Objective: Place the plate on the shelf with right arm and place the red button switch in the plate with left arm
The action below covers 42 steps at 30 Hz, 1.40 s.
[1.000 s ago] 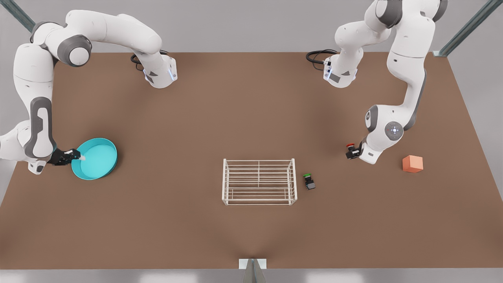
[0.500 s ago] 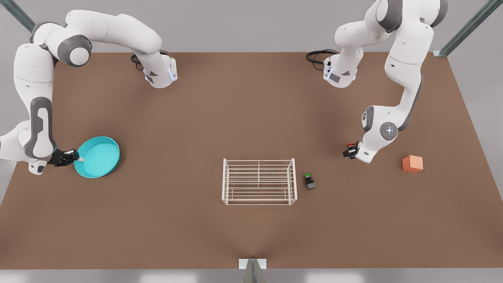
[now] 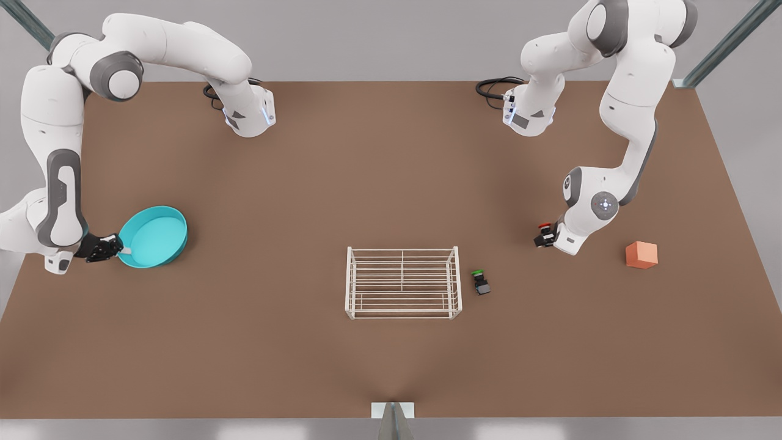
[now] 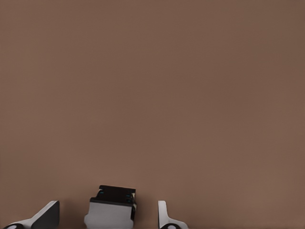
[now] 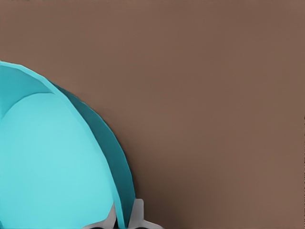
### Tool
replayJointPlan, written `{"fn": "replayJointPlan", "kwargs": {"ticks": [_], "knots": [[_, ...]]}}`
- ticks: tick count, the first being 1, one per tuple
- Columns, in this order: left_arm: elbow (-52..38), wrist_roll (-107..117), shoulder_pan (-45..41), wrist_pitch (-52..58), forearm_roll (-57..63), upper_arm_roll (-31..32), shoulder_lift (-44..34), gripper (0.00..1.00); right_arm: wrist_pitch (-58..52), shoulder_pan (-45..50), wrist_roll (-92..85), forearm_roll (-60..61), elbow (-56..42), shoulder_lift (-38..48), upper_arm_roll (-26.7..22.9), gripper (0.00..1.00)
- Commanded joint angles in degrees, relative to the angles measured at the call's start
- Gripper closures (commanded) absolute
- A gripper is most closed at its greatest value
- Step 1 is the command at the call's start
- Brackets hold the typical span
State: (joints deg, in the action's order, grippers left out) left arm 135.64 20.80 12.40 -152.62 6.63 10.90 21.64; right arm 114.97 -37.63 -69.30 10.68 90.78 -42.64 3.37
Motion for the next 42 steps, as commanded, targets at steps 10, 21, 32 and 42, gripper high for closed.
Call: {"fn": "replayJointPlan", "kwargs": {"ticks": [10, 21, 32, 42], "knots": [[-0.1, 0.5, 0.2, -0.1, 0.1, 0.0, -0.5, 0.14, -6.2, 2.9, 8.7, -0.6, -0.4, 4.4, 2.6, 0.81], [0.2, 0.5, 0.2, 0.0, 0.7, -0.1, -0.6, 0.2, -11.1, 12.6, 20.9, -0.1, 0.1, 12.7, 4.3, 0.81], [0.2, 0.8, 0.0, 0.7, 0.9, 0.0, -0.9, 0.31, -13.8, 18.8, 34.0, -0.2, -0.4, 16.3, 8.8, 0.81], [0.2, 2.5, -0.8, 0.7, 0.9, 0.0, -0.5, 0.38, -11.9, 21.3, 46.6, -0.5, -1.8, 16.1, 14.9, 0.81]]}}
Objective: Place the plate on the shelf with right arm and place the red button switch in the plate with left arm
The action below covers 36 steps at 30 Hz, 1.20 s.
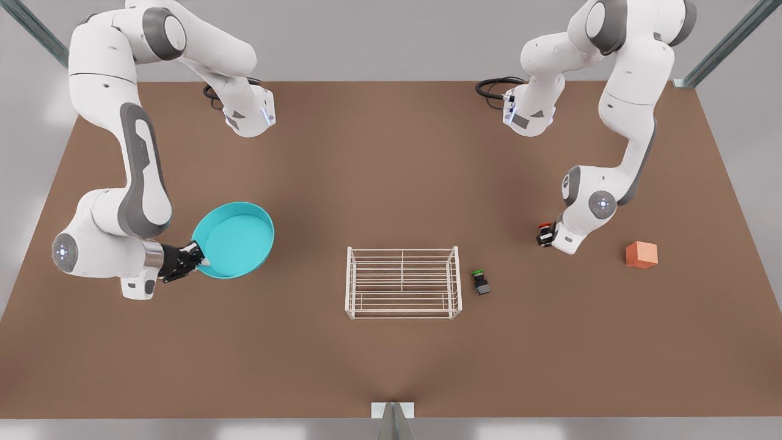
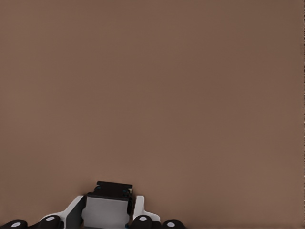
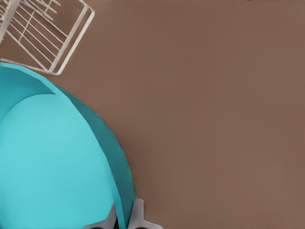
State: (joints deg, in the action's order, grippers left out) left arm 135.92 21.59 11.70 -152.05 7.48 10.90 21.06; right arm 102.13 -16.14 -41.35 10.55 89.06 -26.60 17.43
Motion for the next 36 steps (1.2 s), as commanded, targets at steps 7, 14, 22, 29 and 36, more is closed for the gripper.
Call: {"fn": "replayJointPlan", "kwargs": {"ticks": [7, 14, 22, 29, 36], "knots": [[-0.1, 1.5, -0.1, 0.1, 0.1, 0.0, 0.1, 0.46, 5.4, 10.0, 35.2, -0.3, -5.8, -2.8, 0.9, 0.81], [-0.7, 1.2, 0.0, 3.4, 0.2, -0.1, -2.7, 0.53, 5.5, 15.3, 45.7, -0.2, -14.4, -7.9, 1.8, 0.81], [-10.3, 1.8, -0.1, 20.2, -0.3, 2.0, -6.6, 0.55, 9.3, 17.2, 50.1, -0.3, -19.3, -12.2, 6.6, 0.81], [-27.2, 5.1, -0.6, 36.3, -0.6, 7.4, -5.3, 0.55, 15.0, 25.1, 58.7, -0.4, -24.2, -15.8, 6.7, 0.81], [-36.3, 12.2, -4.3, 38.8, -3.5, 7.6, -3.3, 0.56, 17.5, 28.1, 60.9, -0.4, -26.9, -18.5, 6.2, 0.76]]}}
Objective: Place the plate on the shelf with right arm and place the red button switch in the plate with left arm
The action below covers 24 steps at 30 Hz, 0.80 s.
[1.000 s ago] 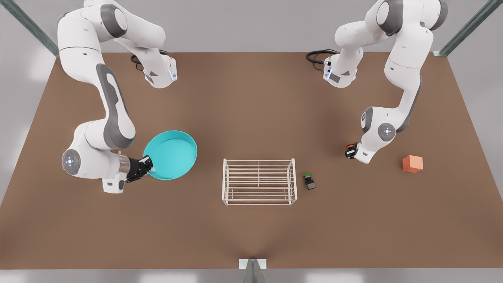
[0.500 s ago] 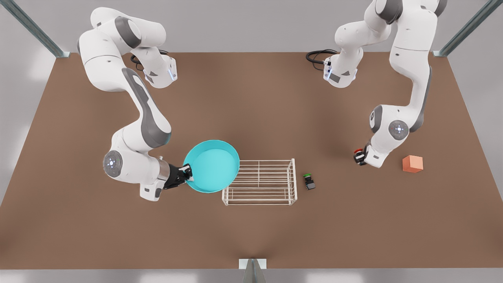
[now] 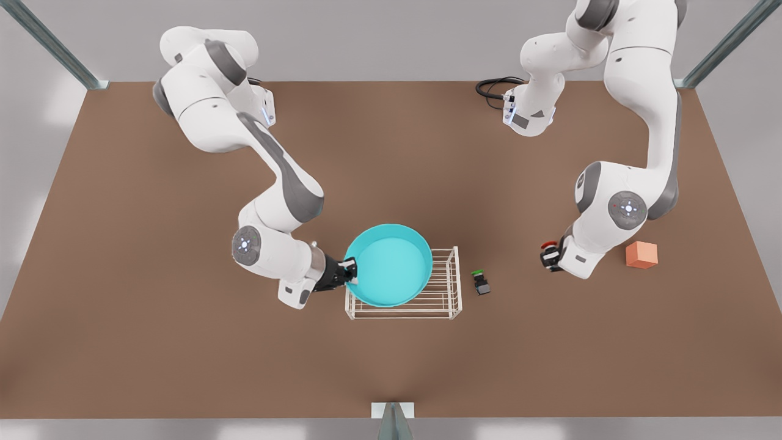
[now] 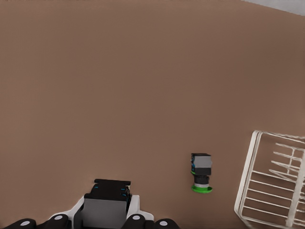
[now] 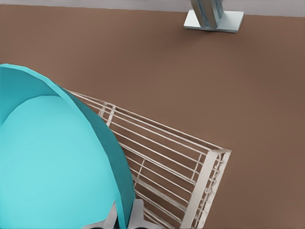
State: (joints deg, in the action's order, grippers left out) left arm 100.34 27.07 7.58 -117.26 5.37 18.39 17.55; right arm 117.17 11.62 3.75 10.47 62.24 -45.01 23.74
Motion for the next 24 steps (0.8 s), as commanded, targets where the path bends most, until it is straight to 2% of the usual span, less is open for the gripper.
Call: {"fn": "replayJointPlan", "kwargs": {"ticks": [1, 2, 3, 7, 10, 11, 14, 16, 17, 18, 20, 21, 24], "knots": [[-1.8, 7.0, -0.3, 4.0, -2.8, 0.1, 0.3, 0.56, 2.4, 0.4, 17.6, -0.4, -0.1, -0.1, -0.1, 0.42], [-2.2, 8.7, -1.0, 4.0, -2.8, 0.1, 0.4, 0.56, 2.4, 0.3, 17.9, -0.4, -0.1, -0.1, -0.1, 0.04], [-4.1, 10.3, -2.1, 4.1, -2.9, 0.0, 1.3, 0.56, 2.5, 0.3, 17.6, -0.4, -0.2, -0.1, -0.1, 0.0], [-8.0, 19.2, -6.1, 4.0, -2.9, 0.1, 3.3, 0.56, 1.4, -2.2, 14.6, -0.8, 0.1, 0.4, 0.2, 0.0], [-11.2, 26.1, -9.7, 4.0, -3.1, 0.1, 5.3, 0.56, -6.6, -8.5, 1.3, -1.6, 0.4, 2.7, 0.4, 0.0], [-12.3, 28.0, -10.7, 4.0, -3.0, 0.1, 6.0, 0.56, -9.5, -8.7, -0.1, -5.9, 0.4, 4.0, 0.4, 0.0], [-18.7, 34.0, -13.6, 3.9, -3.0, 0.1, 10.1, 0.56, -17.8, -9.9, -0.1, -11.9, 0.7, 10.1, 0.3, 0.0], [-22.6, 36.9, -14.7, 3.8, -3.0, 0.1, 11.9, 0.57, -20.1, -15.1, 0.0, -13.9, 11.1, 21.4, 0.3, 0.0], [-23.1, 38.7, -15.0, 3.2, -3.0, 0.1, 11.9, 0.57, -23.1, -17.3, 0.4, -13.7, 13.4, 25.1, 0.2, 0.0], [-24.7, 39.3, -16.0, 3.1, -3.0, 0.1, 12.2, 0.57, -28.0, -18.8, -0.4, -13.6, 13.5, 29.1, -1.5, 0.0], [-27.2, 42.2, -17.9, -0.3, -3.0, 0.1, 14.4, 0.57, -25.0, -13.2, -1.6, -13.5, 23.2, 39.5, -17.6, 0.0], [-27.2, 43.5, -19.1, -3.9, -2.9, 0.1, 15.9, 0.57, -22.7, -8.8, -1.6, -13.5, 27.1, 41.8, -26.1, 0.0], [-27.2, 47.2, -21.2, -9.3, -2.9, 0.1, 16.8, 0.57, -26.4, -8.9, -3.7, -12.8, 25.9, 41.6, -26.7, 0.0]]}}
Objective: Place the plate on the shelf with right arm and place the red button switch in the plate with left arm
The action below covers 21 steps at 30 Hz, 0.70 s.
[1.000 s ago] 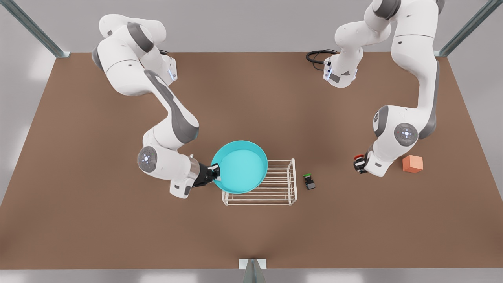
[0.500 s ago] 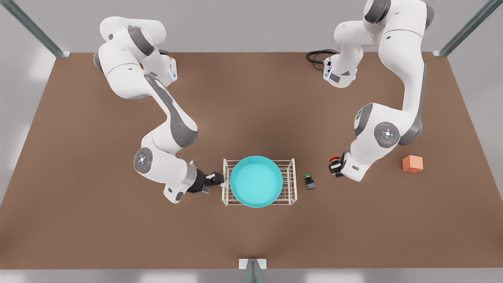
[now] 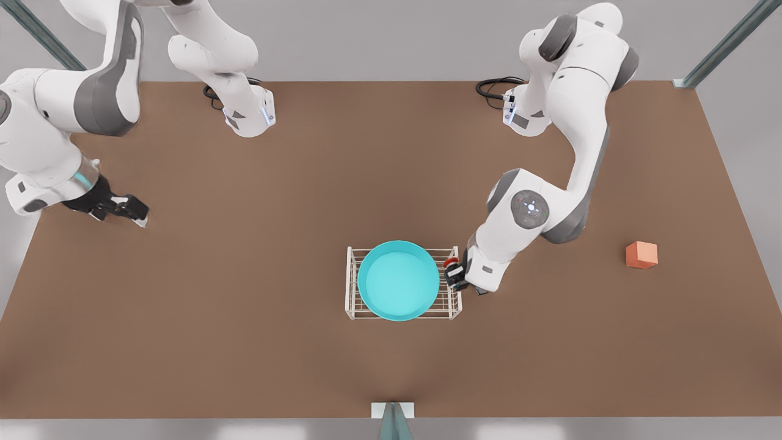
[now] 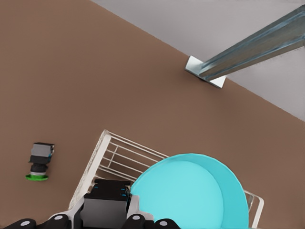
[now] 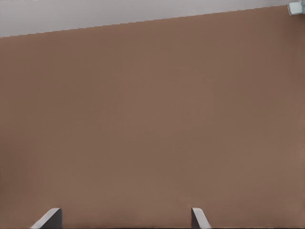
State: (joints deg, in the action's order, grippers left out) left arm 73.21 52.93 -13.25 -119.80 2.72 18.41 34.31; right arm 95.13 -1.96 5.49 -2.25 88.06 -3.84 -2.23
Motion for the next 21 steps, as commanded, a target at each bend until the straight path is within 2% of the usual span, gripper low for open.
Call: {"fn": "replayJointPlan", "kwargs": {"ticks": [1, 6, 10, 11, 12, 16, 17, 18, 19, 21], "knots": [[-0.1, 23.2, -1.7, -8.4, -0.2, 0.0, 0.5, 0.57, -5.4, 4.7, -5.8, 0.0, 0.1, 0.1, -0.7, 0.0], [-0.1, 29.2, -5.9, -15.6, 0.0, 0.0, 2.9, 0.57, -5.7, 3.4, -7.6, 4.7, -2.8, -3.9, -0.3, 0.0], [-1.8, 30.6, -8.6, -15.9, 0.4, -0.1, 5.1, 0.56, -4.4, 2.4, -7.2, 4.4, -6.0, -3.8, -0.2, 0.0], [-1.8, 30.5, -8.6, -15.9, 0.6, -0.2, 5.1, 0.33, -4.4, 2.0, -7.2, 4.7, -6.0, -3.8, -0.3, 0.0], [-1.8, 30.5, -8.6, -15.7, 3.5, -0.2, 5.1, 0.0, -4.8, 2.0, -7.0, 4.9, -6.0, -3.9, -0.3, 0.0], [-1.7, 30.1, -8.6, -14.3, 4.7, -0.3, 5.0, 0.0, -4.4, 2.0, -7.0, 5.0, -6.0, -4.3, -0.3, 0.0], [-1.8, 28.6, -8.0, -5.6, 10.6, -0.3, 4.2, 0.0, -4.4, 2.1, -7.3, 4.9, -6.0, -4.3, -0.3, 0.0], [-1.3, 16.2, -4.4, 4.6, 10.8, -0.2, 2.5, 0.0, -4.3, 2.2, -7.2, 4.8, -6.0, -4.9, -0.2, 0.0], [1.1, 7.5, 0.1, 11.9, 10.7, -0.1, -0.9, 0.0, -4.3, 2.0, -7.0, 4.9, -6.1, -4.8, -0.3, 0.0], [18.4, -7.8, 14.1, 9.1, 9.1, 4.8, -11.7, 0.0, -4.3, 2.0, -7.0, 4.8, -6.1, -4.9, -0.5, 0.0]]}}
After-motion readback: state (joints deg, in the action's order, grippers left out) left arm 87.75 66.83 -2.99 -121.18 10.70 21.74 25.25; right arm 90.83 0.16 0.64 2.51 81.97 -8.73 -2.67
